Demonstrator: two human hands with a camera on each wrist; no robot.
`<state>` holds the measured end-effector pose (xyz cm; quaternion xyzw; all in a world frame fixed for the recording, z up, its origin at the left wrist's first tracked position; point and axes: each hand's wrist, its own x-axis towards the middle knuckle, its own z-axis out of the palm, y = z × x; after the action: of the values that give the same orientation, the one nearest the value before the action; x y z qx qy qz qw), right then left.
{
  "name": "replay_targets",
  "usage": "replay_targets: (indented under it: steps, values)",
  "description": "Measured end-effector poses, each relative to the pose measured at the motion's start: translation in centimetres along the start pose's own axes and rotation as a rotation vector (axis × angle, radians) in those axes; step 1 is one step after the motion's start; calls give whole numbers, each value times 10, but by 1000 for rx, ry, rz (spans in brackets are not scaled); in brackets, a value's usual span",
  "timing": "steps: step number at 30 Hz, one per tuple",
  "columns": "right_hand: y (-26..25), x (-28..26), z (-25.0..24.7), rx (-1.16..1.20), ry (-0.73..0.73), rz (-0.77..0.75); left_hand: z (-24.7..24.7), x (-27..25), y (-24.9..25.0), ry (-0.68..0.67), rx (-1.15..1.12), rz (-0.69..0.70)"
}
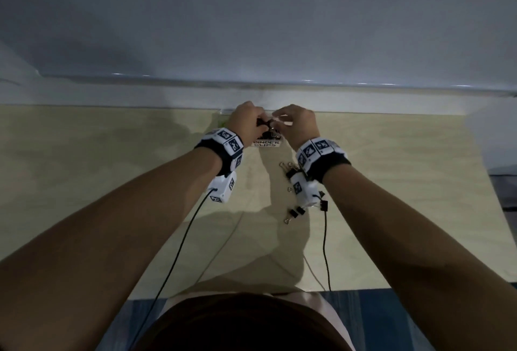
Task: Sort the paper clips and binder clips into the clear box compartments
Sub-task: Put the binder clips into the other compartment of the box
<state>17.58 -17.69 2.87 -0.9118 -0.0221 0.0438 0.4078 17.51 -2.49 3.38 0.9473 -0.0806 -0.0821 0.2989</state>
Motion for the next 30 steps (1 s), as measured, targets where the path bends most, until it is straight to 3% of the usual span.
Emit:
replay_targets:
  steps: [3,6,11,16,21,26,30]
  values:
    - [23,6,-19,-135,0,45,8,-2,5,15,33,12]
    - [56,3,-30,-296,-51,100,28,-19,16,10,79,144]
    - [71,-14,-19,-485,-282,53,76,-37,29,-274,162,286]
    - [74,-19,-3,-564,-326,-24,100,-39,26,-373,241,291]
    - [78,-15,-11,-527,-300,30,103,-39,17,-348,314,292]
    - [92,-29,-34,-295,-251,104,100,-48,1,-243,173,214]
    - [96,-56,-26,-364,-358,-22,104,-58,9,-249,59,187]
